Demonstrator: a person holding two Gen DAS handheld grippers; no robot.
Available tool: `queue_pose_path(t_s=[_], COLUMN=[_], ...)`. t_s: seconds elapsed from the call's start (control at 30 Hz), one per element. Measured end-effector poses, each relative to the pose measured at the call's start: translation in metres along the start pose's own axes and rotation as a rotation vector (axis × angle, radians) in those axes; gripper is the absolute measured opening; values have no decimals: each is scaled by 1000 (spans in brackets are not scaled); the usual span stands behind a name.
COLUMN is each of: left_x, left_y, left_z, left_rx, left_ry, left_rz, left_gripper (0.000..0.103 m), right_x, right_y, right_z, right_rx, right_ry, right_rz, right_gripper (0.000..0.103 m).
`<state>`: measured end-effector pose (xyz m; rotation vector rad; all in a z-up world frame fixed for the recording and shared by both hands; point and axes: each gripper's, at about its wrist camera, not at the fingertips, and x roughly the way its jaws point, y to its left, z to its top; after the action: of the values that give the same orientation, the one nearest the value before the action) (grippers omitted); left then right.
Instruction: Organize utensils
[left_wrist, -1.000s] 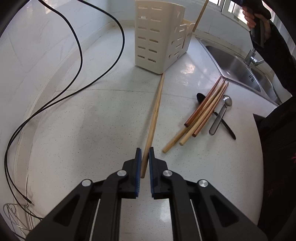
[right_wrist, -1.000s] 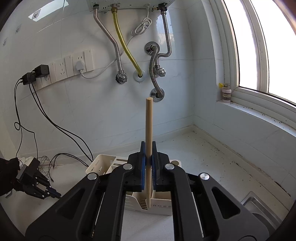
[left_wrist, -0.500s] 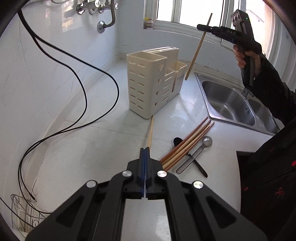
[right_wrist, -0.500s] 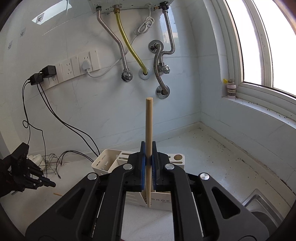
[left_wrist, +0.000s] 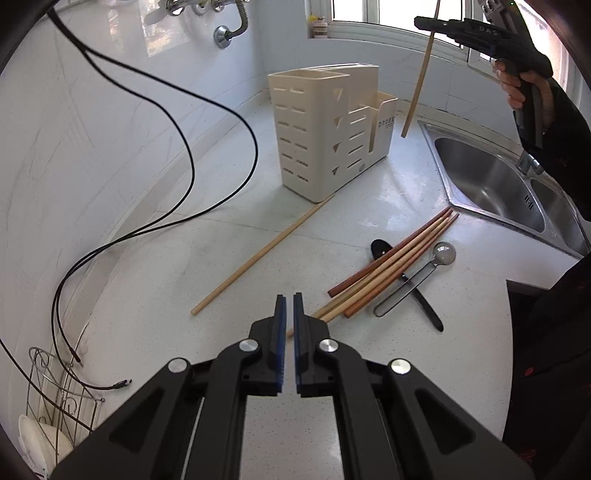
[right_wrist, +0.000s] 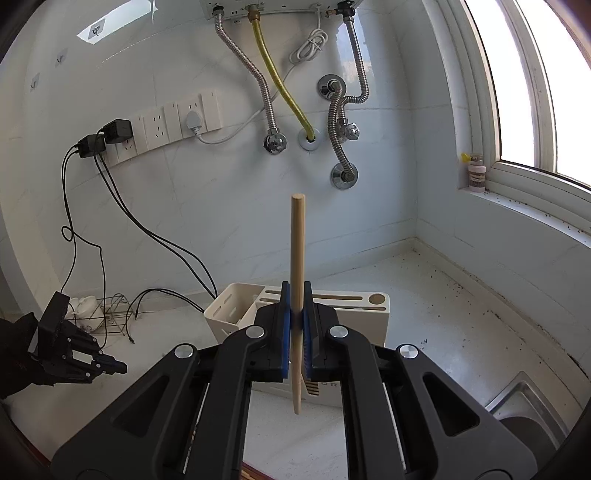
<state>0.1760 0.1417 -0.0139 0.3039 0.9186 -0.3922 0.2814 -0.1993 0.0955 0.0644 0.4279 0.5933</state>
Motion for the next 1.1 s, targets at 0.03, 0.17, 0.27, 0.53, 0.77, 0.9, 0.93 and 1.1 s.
queue_pose_path(t_s=[0.03, 0.17, 0.27, 0.53, 0.77, 0.9, 0.93, 1.1], left_x=[3, 12, 25, 78, 111, 124, 126, 127], left_y=[5, 18, 30, 75, 103, 114, 117, 122], left_z=[-2, -7, -4, 7, 11, 14, 14, 13], left_rx=[-9, 7, 47, 90, 83, 60, 51, 45], left_ry=[4, 9, 39, 128, 170, 187, 188, 198], left_rz=[11, 64, 103, 64, -16, -75, -89, -122], left_gripper=[11, 52, 53, 53, 43, 35, 34, 21], right_x=[0, 1, -1, 5, 10, 12, 13, 14], right_y=[0, 2, 5, 4, 4, 5, 5, 6], right_z=[-1, -1, 0, 3, 3, 1, 1, 1], right_rx=[5, 15, 12, 13, 29, 33, 34, 33], right_ry=[-1, -2, -12, -9, 1, 5, 6, 8], right_rz=[-1, -6, -13, -42, -58, -59, -60, -54], right_gripper=[5, 5, 5, 5, 5, 5, 5, 5])
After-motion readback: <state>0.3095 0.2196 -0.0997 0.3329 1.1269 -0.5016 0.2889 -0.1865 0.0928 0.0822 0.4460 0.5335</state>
